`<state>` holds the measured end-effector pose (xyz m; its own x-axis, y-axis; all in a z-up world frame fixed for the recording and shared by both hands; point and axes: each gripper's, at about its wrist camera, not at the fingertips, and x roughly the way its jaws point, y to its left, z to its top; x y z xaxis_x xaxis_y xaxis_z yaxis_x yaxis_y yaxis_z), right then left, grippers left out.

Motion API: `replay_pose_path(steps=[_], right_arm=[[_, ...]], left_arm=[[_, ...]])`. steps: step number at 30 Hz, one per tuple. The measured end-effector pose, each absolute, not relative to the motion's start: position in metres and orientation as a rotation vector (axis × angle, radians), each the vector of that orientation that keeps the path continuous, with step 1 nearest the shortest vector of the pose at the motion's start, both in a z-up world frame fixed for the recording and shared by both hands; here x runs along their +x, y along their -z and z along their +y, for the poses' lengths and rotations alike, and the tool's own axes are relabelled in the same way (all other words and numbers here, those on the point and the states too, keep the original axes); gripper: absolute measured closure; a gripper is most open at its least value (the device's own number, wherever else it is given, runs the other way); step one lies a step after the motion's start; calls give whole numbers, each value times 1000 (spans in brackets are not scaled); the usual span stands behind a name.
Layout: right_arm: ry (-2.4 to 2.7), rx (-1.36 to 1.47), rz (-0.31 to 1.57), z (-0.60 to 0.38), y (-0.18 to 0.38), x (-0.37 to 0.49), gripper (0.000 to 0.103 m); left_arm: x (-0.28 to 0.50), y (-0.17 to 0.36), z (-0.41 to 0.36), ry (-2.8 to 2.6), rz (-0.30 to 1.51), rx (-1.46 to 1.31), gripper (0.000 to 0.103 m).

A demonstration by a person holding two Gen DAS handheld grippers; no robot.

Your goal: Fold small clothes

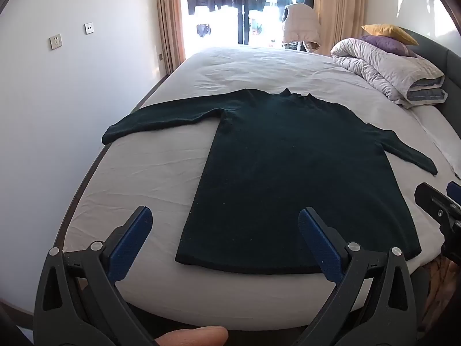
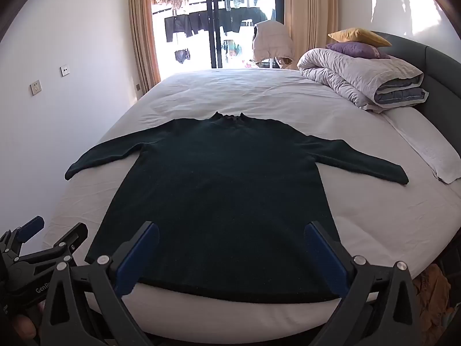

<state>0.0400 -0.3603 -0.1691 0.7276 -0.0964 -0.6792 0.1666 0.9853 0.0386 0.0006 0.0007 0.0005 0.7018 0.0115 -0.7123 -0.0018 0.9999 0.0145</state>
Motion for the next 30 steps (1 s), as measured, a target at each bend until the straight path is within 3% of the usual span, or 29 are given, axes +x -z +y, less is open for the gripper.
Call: replay_pose_path(steps=[30], right_arm=[[150,88,751,-356,174,39,0]], left_arm=[[-4,3,-2,-19,791,20,0]])
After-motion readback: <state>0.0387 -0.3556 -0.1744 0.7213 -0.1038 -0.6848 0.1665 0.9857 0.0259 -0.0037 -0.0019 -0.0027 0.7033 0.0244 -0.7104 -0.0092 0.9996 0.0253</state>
